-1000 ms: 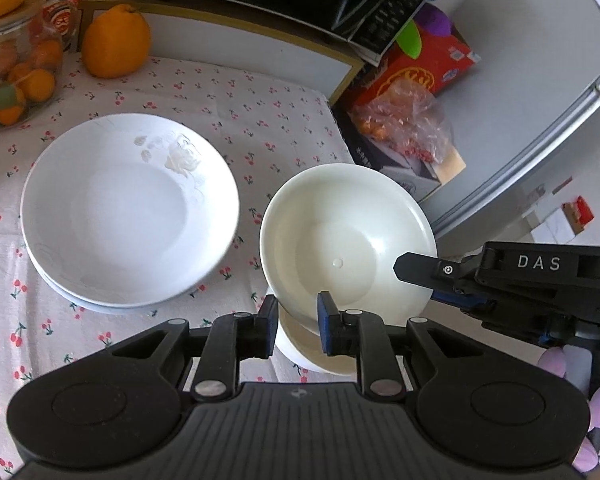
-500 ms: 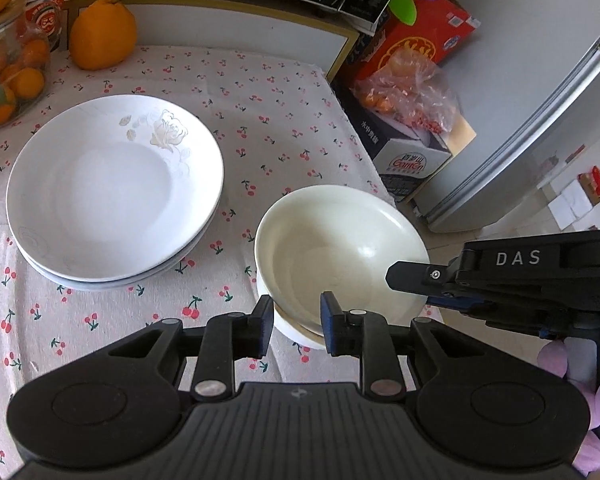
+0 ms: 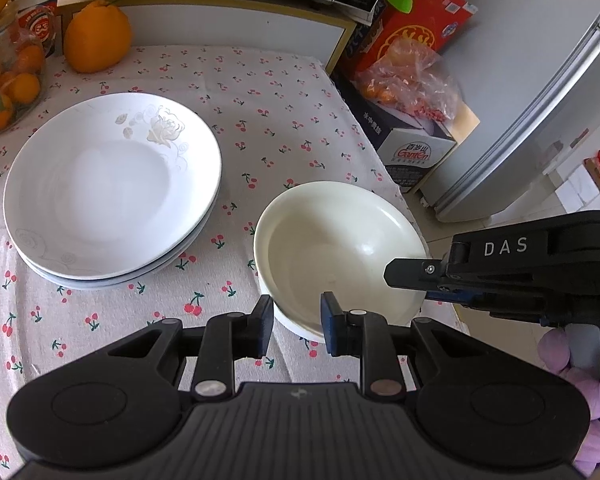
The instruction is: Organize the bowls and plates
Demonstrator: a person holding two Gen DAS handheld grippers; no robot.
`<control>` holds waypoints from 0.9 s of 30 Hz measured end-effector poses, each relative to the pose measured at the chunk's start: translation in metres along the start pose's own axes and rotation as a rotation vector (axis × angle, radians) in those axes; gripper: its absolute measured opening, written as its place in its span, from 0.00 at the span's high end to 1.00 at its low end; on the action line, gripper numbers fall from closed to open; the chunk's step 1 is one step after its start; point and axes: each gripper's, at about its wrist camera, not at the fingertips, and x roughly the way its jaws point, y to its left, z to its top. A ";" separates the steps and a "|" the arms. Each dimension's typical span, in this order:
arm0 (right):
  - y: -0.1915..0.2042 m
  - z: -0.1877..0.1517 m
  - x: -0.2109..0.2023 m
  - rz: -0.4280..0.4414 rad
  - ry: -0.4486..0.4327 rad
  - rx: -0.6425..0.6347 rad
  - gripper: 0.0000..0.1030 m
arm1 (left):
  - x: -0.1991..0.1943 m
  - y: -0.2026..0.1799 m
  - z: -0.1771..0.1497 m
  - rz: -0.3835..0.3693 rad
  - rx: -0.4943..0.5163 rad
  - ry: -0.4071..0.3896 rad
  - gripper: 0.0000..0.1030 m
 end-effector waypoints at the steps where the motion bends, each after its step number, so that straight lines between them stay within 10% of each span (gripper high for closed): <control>1: 0.001 0.000 0.000 -0.001 0.000 0.001 0.83 | 0.000 0.000 0.000 0.000 -0.001 0.000 0.79; 13: 0.004 0.001 -0.002 -0.013 -0.008 -0.015 0.82 | 0.000 0.000 0.000 0.004 0.000 0.001 0.77; 17: 0.006 0.002 -0.006 -0.001 -0.018 -0.027 0.67 | 0.001 0.000 -0.002 0.007 0.010 -0.005 0.75; 27: 0.006 0.004 -0.015 0.045 -0.058 -0.052 0.39 | -0.003 -0.003 -0.005 0.009 0.117 -0.063 0.25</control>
